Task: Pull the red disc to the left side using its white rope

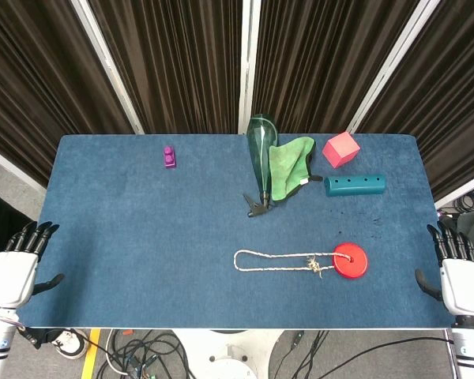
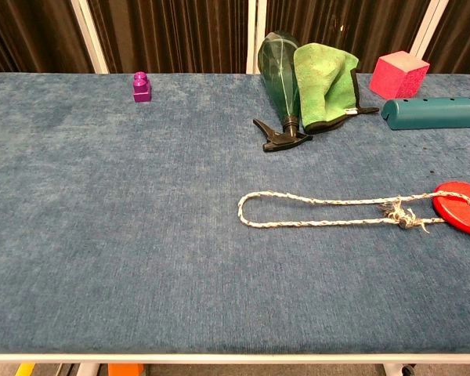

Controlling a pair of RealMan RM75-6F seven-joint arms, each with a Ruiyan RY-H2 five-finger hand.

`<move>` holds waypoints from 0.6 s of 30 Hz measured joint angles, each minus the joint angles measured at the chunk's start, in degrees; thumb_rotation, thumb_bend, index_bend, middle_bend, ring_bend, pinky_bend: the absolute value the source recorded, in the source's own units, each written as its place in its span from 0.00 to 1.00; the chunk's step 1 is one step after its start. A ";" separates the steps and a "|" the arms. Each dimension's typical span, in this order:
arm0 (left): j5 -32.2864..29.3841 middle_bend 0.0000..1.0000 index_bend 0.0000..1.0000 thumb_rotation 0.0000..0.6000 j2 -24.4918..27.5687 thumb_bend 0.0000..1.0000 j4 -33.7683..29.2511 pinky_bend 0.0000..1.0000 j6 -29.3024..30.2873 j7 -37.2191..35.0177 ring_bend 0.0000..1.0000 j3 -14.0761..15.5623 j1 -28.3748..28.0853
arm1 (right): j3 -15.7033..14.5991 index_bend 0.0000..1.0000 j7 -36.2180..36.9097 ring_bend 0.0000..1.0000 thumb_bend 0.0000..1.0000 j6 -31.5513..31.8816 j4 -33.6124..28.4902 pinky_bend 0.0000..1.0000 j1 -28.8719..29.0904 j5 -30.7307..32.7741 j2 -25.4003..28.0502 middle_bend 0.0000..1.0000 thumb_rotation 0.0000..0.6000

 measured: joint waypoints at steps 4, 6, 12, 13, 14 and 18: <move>0.20 0.13 0.15 1.00 -0.02 0.09 -0.09 0.22 0.16 0.01 0.08 -0.07 -0.03 | 0.12 0.00 0.18 0.00 0.24 -0.01 0.21 0.00 0.03 0.16 0.03 0.00 1.00; 0.33 0.13 0.15 1.00 -0.07 0.09 -0.11 0.22 -0.05 0.02 0.08 -0.08 -0.20 | 0.22 0.00 0.26 0.00 0.24 0.09 0.25 0.00 0.03 0.24 0.07 0.00 1.00; 1.84 0.13 0.15 1.00 -0.28 0.09 -0.74 0.22 -1.81 -0.13 0.08 0.35 -1.47 | 0.36 0.00 0.43 0.00 0.24 0.55 0.07 0.00 -0.15 0.26 0.36 0.00 1.00; 2.35 0.13 0.15 1.00 -0.35 0.08 -0.89 0.22 -2.31 -0.12 0.08 0.50 -1.84 | 0.33 0.00 0.41 0.00 0.24 0.58 0.06 0.00 -0.18 0.22 0.46 0.00 1.00; 3.11 0.13 0.15 1.00 -0.49 0.09 -1.10 0.22 -3.10 -0.06 0.08 0.70 -2.46 | 0.30 0.00 0.38 0.00 0.24 0.64 0.10 0.00 -0.21 0.12 0.59 0.00 1.00; 5.51 0.13 0.15 1.00 -1.43 0.09 -1.77 0.22 -6.73 0.45 0.08 1.12 -5.38 | 0.30 0.00 0.60 0.00 0.24 0.68 0.61 0.00 -0.32 0.29 0.83 0.00 1.00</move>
